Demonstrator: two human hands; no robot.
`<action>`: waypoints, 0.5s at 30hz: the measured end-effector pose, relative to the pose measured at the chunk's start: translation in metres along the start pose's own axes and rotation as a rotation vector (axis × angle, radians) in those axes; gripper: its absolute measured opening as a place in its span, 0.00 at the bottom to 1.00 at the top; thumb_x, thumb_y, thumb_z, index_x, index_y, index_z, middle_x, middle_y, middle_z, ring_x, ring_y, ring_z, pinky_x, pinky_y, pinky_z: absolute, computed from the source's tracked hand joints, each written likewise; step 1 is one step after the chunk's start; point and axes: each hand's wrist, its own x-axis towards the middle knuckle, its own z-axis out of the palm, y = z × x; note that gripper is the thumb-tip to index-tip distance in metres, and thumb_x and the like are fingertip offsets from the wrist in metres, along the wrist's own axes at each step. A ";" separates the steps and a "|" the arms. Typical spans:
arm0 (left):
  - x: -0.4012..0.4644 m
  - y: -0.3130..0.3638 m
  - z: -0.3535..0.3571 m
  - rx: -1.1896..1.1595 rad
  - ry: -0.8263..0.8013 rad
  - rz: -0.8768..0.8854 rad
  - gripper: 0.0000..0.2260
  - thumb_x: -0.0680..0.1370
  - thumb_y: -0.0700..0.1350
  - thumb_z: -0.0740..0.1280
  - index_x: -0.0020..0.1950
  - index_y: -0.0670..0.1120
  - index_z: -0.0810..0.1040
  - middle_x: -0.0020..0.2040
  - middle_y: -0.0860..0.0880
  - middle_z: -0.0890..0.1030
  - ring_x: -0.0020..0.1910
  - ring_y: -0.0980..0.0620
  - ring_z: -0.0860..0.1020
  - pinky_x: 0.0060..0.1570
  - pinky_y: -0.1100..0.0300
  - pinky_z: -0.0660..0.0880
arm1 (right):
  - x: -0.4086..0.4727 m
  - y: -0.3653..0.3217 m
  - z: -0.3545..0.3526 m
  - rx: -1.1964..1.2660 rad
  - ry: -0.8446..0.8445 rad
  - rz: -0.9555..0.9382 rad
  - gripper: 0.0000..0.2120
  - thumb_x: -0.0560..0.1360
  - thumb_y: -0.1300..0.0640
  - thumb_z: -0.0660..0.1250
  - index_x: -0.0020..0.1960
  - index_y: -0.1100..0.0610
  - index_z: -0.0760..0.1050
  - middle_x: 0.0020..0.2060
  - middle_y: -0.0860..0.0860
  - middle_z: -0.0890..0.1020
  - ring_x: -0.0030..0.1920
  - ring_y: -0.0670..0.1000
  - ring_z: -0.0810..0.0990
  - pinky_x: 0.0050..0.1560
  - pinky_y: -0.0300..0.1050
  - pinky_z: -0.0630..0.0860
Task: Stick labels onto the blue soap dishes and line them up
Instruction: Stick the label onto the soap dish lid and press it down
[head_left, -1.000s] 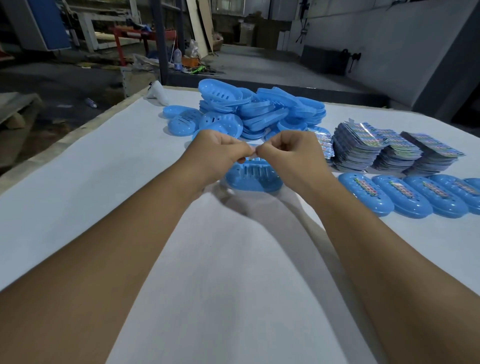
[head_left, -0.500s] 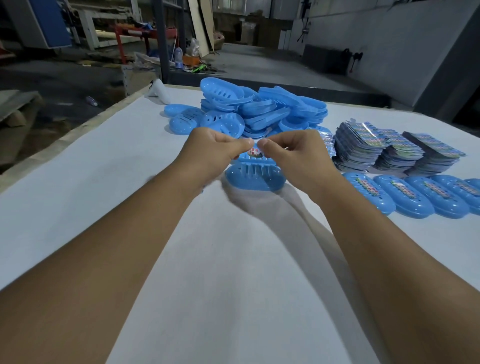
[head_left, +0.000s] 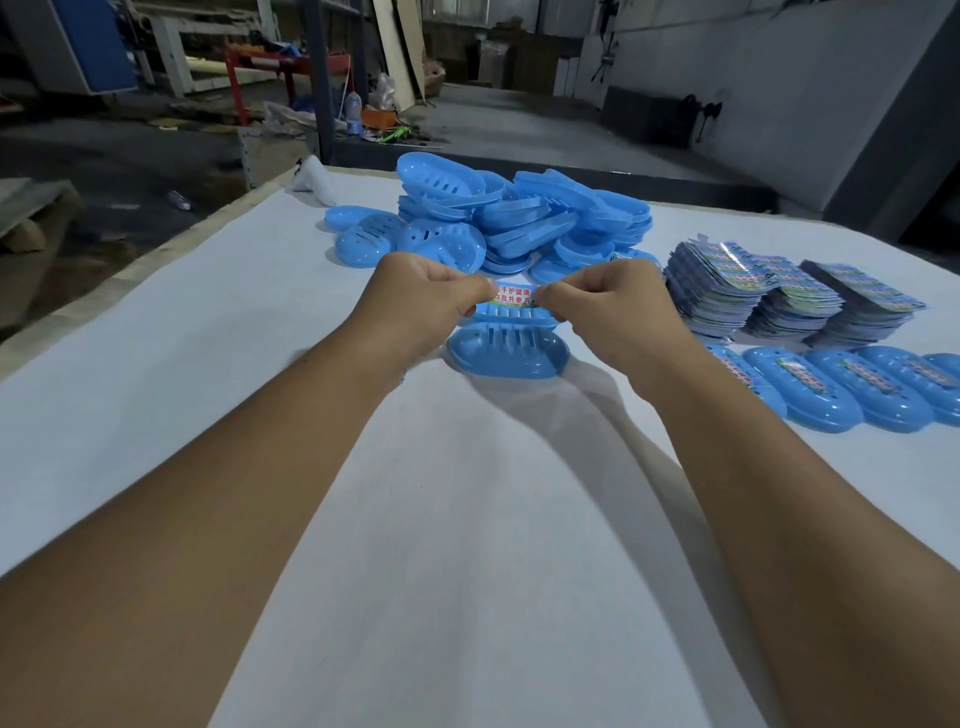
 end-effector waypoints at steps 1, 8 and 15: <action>0.000 -0.001 0.001 -0.003 0.002 -0.001 0.07 0.75 0.49 0.74 0.42 0.47 0.85 0.23 0.61 0.78 0.16 0.63 0.70 0.16 0.72 0.61 | 0.000 0.000 -0.001 -0.001 -0.002 0.024 0.17 0.70 0.51 0.74 0.41 0.67 0.81 0.26 0.52 0.69 0.25 0.47 0.61 0.24 0.36 0.60; 0.006 -0.016 0.010 0.065 -0.023 0.028 0.12 0.70 0.55 0.76 0.39 0.46 0.86 0.33 0.51 0.85 0.30 0.53 0.82 0.33 0.59 0.81 | 0.000 0.001 -0.001 -0.079 -0.049 0.143 0.23 0.66 0.44 0.78 0.39 0.65 0.81 0.27 0.51 0.73 0.25 0.48 0.64 0.25 0.37 0.62; 0.013 -0.027 0.015 0.265 0.043 0.086 0.13 0.69 0.56 0.76 0.33 0.48 0.83 0.32 0.52 0.83 0.32 0.55 0.81 0.43 0.53 0.80 | 0.001 0.003 0.005 -0.196 -0.097 0.169 0.22 0.67 0.44 0.79 0.29 0.54 0.70 0.19 0.47 0.62 0.21 0.48 0.58 0.26 0.40 0.58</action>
